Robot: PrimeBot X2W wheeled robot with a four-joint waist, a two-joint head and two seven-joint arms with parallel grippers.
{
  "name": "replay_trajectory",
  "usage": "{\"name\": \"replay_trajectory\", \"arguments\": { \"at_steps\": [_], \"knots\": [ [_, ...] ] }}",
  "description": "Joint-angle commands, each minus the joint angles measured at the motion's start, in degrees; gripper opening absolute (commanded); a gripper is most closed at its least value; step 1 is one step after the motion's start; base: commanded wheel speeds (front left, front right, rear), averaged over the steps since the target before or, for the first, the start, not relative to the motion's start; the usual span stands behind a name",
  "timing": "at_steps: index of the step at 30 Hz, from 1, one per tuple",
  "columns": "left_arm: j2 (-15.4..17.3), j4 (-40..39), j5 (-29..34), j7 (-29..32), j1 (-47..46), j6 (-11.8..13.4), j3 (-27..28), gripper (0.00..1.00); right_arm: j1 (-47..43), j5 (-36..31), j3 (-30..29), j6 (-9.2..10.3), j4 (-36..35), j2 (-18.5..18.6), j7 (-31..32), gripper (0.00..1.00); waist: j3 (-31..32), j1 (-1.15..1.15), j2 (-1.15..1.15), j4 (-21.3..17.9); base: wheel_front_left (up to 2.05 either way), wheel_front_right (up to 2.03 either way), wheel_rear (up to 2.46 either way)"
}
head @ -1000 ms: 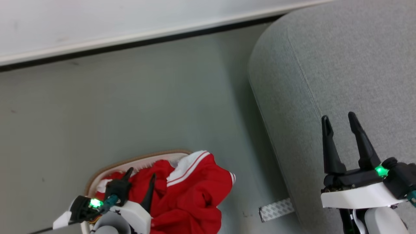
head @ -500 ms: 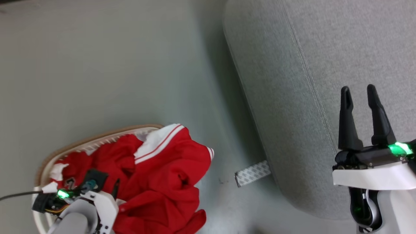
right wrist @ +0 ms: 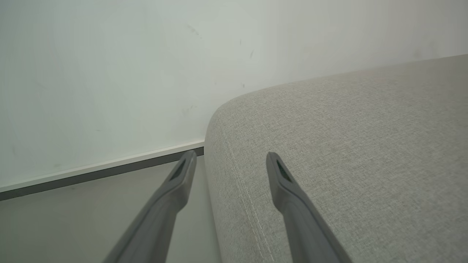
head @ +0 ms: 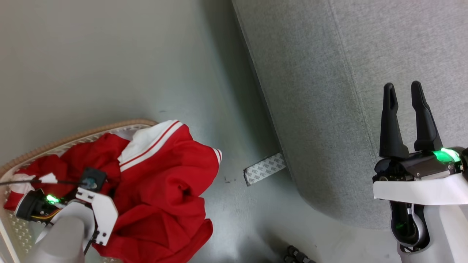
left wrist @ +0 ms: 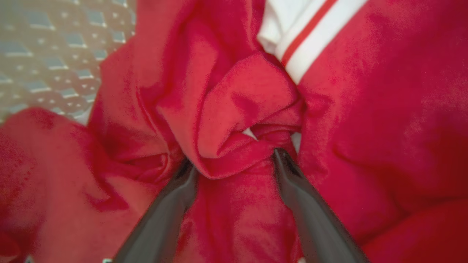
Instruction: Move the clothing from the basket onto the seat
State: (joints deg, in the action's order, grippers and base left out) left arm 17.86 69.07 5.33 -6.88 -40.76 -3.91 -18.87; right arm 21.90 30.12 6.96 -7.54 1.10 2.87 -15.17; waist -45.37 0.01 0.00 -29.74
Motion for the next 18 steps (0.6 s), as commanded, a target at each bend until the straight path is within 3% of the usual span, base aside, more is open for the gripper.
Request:
{"name": "replay_trajectory", "arguments": {
  "at_steps": [1,5,7,8,9,10,11,18],
  "knots": [
    [0.03,1.19,-0.35,1.64,-0.72,0.35,0.22,1.0,0.74,0.58,0.14,0.11,-0.01,0.04,0.03,1.0,-1.02,-0.01,0.0,-0.2,0.0,0.0,0.0],
    [-1.03,2.43,-0.99,3.08,-1.56,1.13,0.04,1.0,1.14,1.3,0.54,0.11,0.22,0.05,0.03,1.0,-1.26,-0.01,0.0,0.06,0.0,0.0,0.0],
    [-1.66,2.57,-1.22,2.56,-1.73,1.18,-0.26,0.76,1.21,1.06,0.77,0.1,0.42,0.04,0.03,1.0,-1.01,-0.01,0.0,0.37,0.0,0.0,0.0],
    [-1.92,2.59,-1.4,2.05,-1.79,1.12,-0.23,0.41,1.3,0.84,0.84,0.1,0.44,0.05,0.03,1.0,-0.79,-0.01,0.0,0.54,0.0,0.0,0.0],
    [-1.92,2.59,-1.4,2.05,-1.79,1.12,-0.23,0.41,1.3,0.84,0.84,0.1,0.44,0.05,0.03,1.0,-0.79,-0.01,0.0,0.54,0.0,0.0,0.0],
    [-2.08,2.62,-1.49,1.51,-1.78,1.39,-0.12,0.15,1.39,0.53,0.77,0.1,0.44,0.06,0.03,1.0,-0.47,-0.01,0.0,0.72,0.0,0.0,0.0],
    [-2.29,2.67,-1.68,0.97,-1.71,1.48,-0.08,0.0,1.46,0.29,0.65,0.11,0.48,0.07,0.03,1.0,-0.06,-0.01,0.0,0.91,0.0,0.0,0.0],
    [-5.83,3.31,-3.59,-2.5,-0.04,1.93,0.0,0.0,0.75,-3.37,-0.92,0.1,0.74,0.07,0.03,1.0,6.31,-0.01,0.0,4.31,0.0,0.0,0.0]
  ]
}}
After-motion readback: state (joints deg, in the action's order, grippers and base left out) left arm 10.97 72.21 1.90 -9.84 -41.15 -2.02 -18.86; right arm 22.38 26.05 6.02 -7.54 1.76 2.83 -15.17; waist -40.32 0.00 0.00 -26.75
